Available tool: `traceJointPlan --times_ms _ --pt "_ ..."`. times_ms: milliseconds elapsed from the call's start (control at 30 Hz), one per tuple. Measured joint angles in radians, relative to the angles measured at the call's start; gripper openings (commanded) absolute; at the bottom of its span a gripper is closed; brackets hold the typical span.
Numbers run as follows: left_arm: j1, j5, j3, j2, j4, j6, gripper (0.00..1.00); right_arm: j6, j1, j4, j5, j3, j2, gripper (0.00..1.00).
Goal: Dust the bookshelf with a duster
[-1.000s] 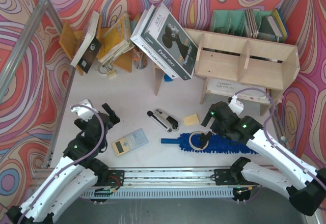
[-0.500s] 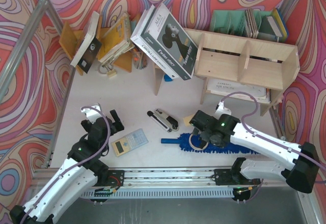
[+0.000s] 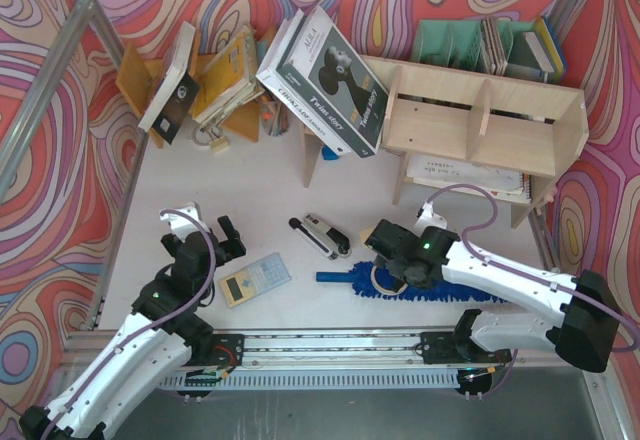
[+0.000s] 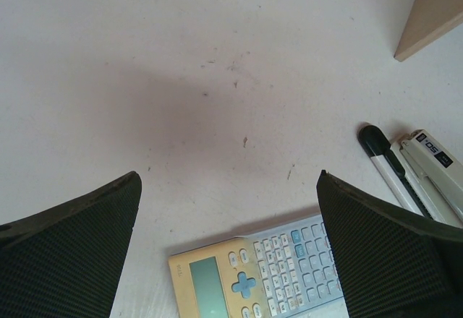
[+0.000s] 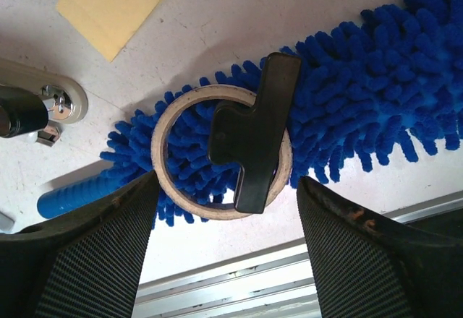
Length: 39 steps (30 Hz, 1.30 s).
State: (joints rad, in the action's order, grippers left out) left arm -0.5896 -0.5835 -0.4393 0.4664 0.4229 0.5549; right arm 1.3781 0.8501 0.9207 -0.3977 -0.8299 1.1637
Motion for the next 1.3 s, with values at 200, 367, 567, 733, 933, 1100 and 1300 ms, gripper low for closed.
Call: traceJointPlan --times_ms 200,367,567,733,933,1100,1300 --pt "0.0 0.001 0.003 -0.001 0.0 -0.002 0.98 0.011 0.001 -0.028 -0.005 0.018 0.023 0.69" --pt "0.0 0.001 0.003 -0.001 0.0 -0.002 0.98 0.023 0.0 -0.044 -0.007 0.05 0.023 0.63" --pt "0.0 0.011 0.003 0.0 -0.005 -0.003 0.98 0.027 -0.014 -0.07 -0.013 0.087 0.021 0.6" --pt "0.0 0.019 0.003 0.013 -0.007 -0.006 0.98 0.019 -0.04 -0.101 -0.018 0.112 0.009 0.57" --pt "0.0 0.026 0.003 0.021 -0.008 -0.01 0.98 0.001 -0.062 -0.137 -0.018 0.125 0.008 0.52" --pt "0.0 0.03 0.003 0.027 -0.011 -0.013 0.98 -0.005 -0.072 -0.153 -0.019 0.131 0.008 0.53" --pt "0.0 0.03 0.003 0.027 -0.015 -0.013 0.98 -0.005 -0.078 -0.154 -0.018 0.14 0.008 0.51"
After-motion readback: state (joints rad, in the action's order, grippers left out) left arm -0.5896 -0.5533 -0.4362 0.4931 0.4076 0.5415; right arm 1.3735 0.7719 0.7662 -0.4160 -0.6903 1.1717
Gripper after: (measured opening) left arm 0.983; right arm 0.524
